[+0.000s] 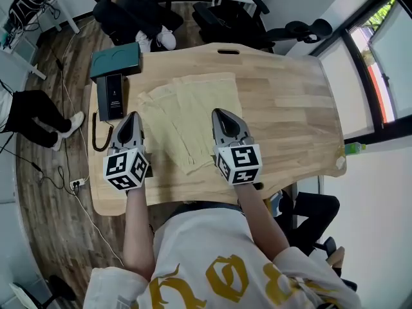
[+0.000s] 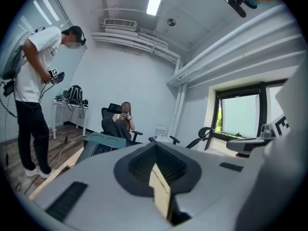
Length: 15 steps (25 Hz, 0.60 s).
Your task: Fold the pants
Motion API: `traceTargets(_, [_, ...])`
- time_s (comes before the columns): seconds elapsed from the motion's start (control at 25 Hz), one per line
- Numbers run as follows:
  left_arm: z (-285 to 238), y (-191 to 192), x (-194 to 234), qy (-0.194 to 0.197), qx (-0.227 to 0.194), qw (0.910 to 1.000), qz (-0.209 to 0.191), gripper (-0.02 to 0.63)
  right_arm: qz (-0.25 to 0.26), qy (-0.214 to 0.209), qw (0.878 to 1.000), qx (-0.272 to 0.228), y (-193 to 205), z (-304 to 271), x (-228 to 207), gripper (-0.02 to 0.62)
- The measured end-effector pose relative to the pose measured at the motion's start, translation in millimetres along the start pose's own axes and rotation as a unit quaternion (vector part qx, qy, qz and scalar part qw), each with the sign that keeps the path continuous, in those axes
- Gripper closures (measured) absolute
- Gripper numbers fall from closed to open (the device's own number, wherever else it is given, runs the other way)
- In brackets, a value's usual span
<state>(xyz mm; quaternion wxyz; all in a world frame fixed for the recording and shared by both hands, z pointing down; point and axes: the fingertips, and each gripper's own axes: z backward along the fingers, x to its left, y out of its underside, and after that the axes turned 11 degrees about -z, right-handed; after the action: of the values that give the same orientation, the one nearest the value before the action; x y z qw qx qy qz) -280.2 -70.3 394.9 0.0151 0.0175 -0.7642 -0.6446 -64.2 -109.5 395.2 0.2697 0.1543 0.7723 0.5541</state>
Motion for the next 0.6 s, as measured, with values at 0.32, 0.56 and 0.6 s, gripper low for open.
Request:
traceTargets(0.32, [-15, -3, 4, 0.006, 0.0, 1.0, -0.003, 0.6, -0.008, 0.003, 1.0, 0.003, 0, -13, -6, 0.589])
traceTargets(0.56, [-26, -3, 5, 0.008, -0.002, 0.9999, -0.012, 0.6, -0.004, -0.005, 1.0, 0.003, -4, -28, -7, 0.589])
traceTargets(0.6, [-28, -3, 6, 0.008, -0.002, 0.9999, -0.013, 0.6, -0.004, -0.006, 1.0, 0.003, -5, -32, -7, 0.589])
